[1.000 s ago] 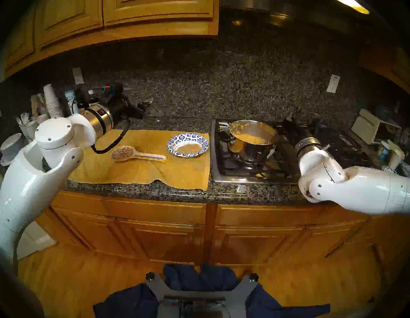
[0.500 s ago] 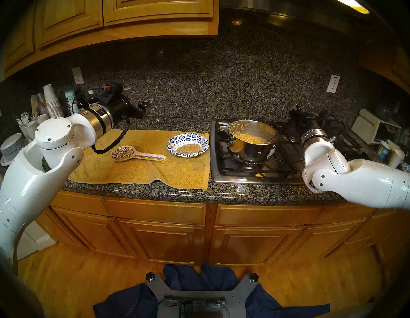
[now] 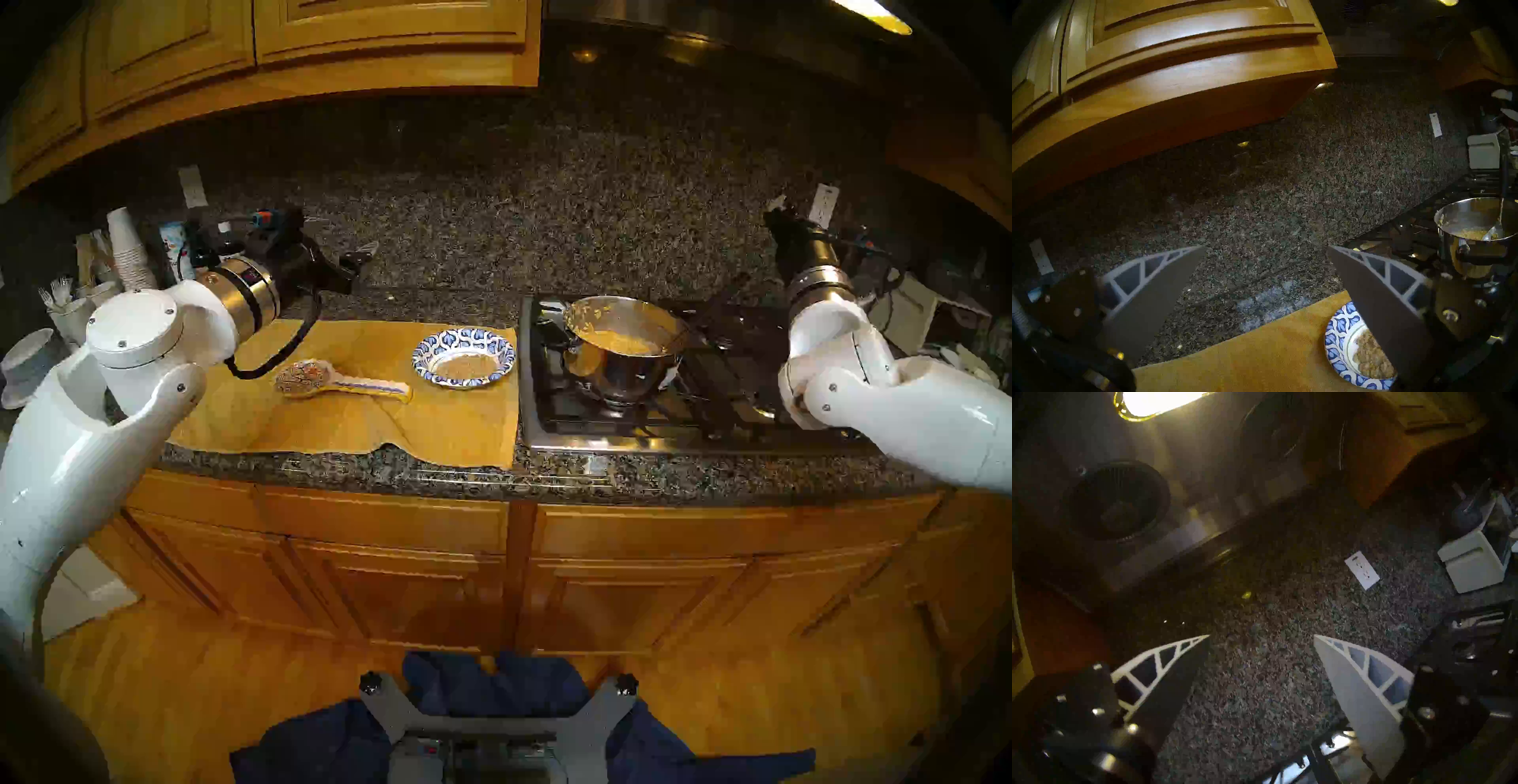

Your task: Scoop oatmeal into bowl

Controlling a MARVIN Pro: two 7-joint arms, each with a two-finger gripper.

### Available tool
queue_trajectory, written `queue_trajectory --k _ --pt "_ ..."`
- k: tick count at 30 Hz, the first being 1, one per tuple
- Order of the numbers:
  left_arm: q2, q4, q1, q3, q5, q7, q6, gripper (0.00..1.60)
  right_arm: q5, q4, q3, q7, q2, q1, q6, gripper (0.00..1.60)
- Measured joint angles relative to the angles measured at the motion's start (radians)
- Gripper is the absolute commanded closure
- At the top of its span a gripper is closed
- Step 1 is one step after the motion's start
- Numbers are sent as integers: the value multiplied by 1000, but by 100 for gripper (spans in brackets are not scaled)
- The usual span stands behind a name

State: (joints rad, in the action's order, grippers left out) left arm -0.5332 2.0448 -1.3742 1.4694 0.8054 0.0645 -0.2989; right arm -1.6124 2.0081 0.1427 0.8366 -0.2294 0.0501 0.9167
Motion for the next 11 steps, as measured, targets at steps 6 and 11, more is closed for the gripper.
queue_trajectory --k 6,11 --pt "0 0 0 0 0 0 0 0 -46 36 -32 -13 39 -12 30 0" --pt "0 0 0 0 0 0 0 0 -74 49 -41 -28 57 -13 36 0"
